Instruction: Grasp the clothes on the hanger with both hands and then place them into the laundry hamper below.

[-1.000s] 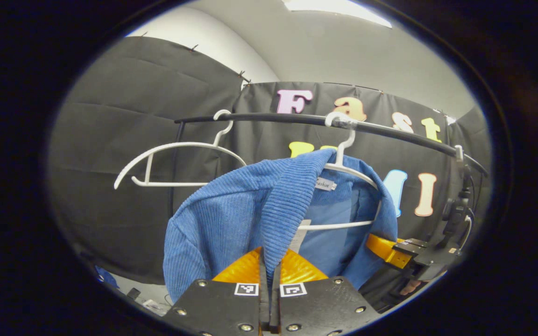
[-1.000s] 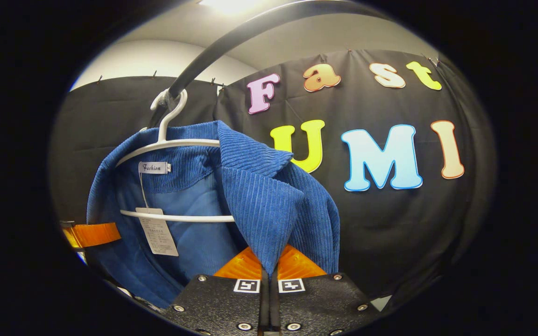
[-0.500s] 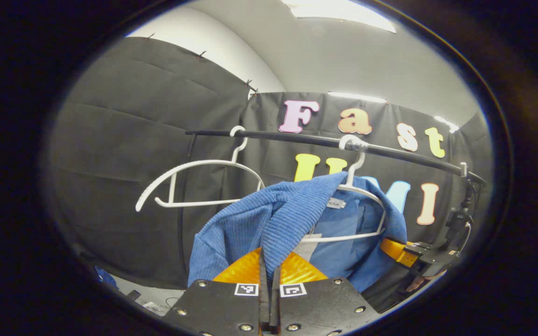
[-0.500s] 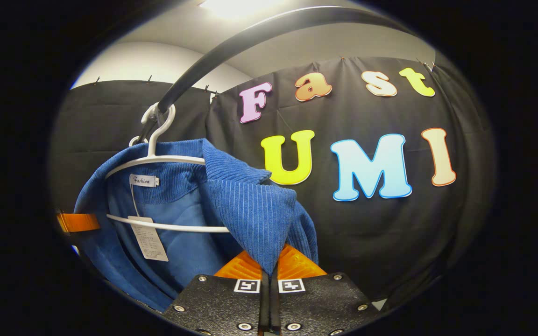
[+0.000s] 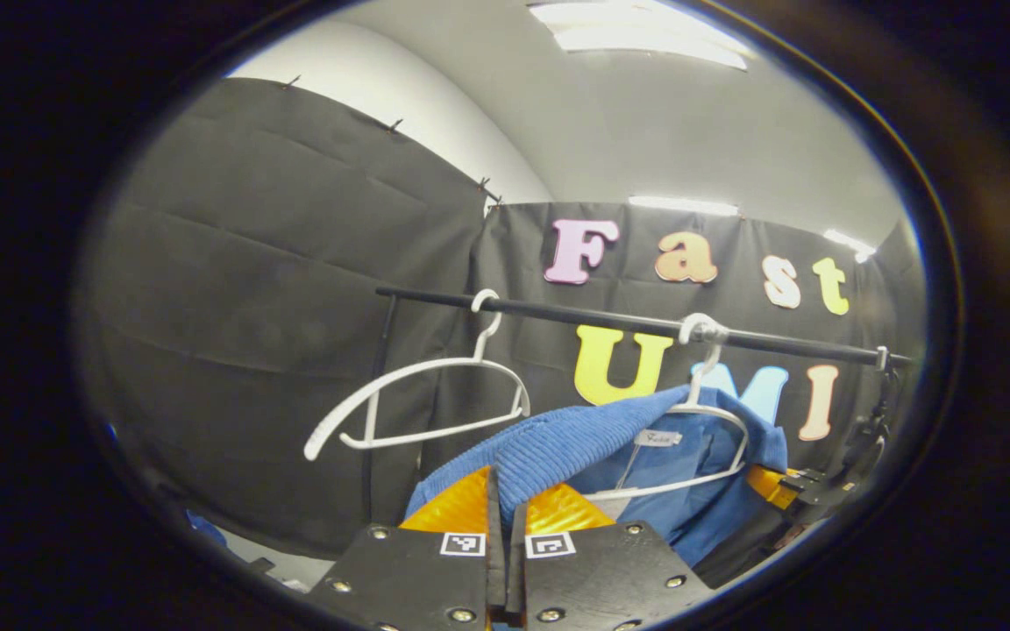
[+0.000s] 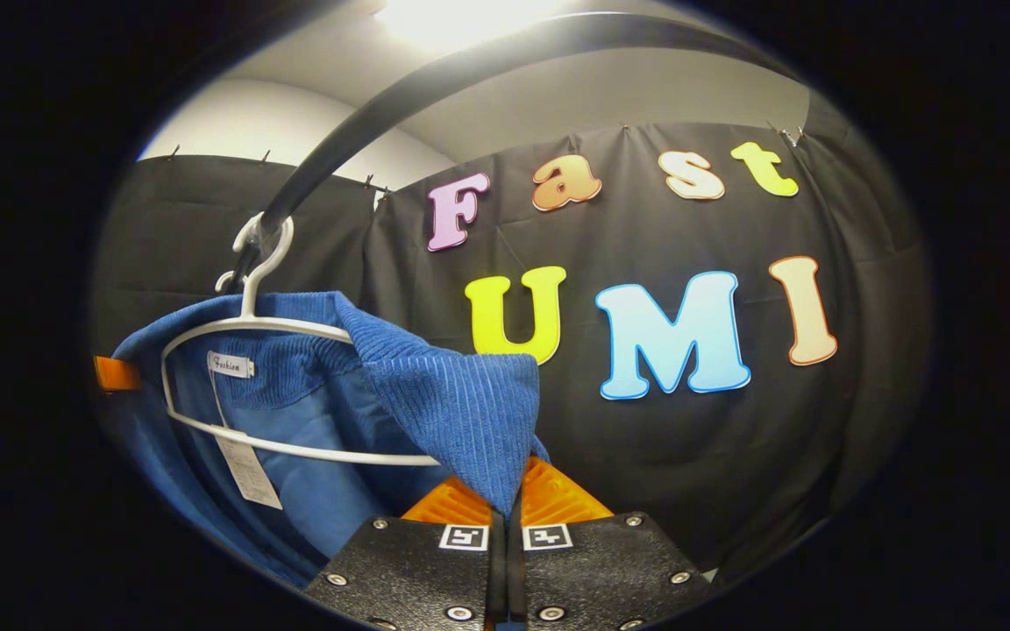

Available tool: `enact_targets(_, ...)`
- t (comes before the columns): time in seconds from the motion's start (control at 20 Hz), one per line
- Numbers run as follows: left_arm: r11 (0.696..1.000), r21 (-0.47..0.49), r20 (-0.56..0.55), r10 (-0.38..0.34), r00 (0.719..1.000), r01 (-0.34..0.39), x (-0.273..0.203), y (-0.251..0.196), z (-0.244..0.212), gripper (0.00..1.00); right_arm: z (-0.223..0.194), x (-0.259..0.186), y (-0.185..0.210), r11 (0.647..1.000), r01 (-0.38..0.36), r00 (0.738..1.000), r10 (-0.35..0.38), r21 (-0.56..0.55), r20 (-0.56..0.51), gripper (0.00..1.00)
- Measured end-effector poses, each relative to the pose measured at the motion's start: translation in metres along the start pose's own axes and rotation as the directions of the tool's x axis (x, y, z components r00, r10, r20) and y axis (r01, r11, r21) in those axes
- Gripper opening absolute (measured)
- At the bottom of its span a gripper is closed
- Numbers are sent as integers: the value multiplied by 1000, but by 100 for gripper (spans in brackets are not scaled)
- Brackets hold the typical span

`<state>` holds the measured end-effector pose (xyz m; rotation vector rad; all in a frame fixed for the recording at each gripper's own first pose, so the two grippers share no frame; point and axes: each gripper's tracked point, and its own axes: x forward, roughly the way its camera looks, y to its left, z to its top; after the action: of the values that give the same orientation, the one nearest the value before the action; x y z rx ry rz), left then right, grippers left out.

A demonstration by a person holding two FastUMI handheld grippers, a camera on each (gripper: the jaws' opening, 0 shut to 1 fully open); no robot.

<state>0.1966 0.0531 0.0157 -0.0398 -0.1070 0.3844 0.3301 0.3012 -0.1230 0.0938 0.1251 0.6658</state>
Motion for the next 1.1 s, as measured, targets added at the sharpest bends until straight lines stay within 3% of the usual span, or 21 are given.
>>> enact_targets(0.45, 998, 58, 48, 33, 998, -36, 23, 27, 31, 2, 11, 14, -19, 997, 70, 995, -67, -27, 78, 0)
enact_targets(0.6, 998, 59, 46, 22, 999, -25, 32, 35, 37, 1, 21, 23, -39, 993, 113, 987, -107, -41, 123, 0)
enact_targets(0.9, 997, 73, 32, -26, 999, 23, 39, 38, 48, 1, 28, 28, -44, 986, 132, 978, -113, -101, 176, 0)
enact_targets(1.1, 995, 77, 17, -69, 997, 68, 46, 45, 60, 2, 26, 35, -39, 988, 104, 980, -83, -110, 178, 0)
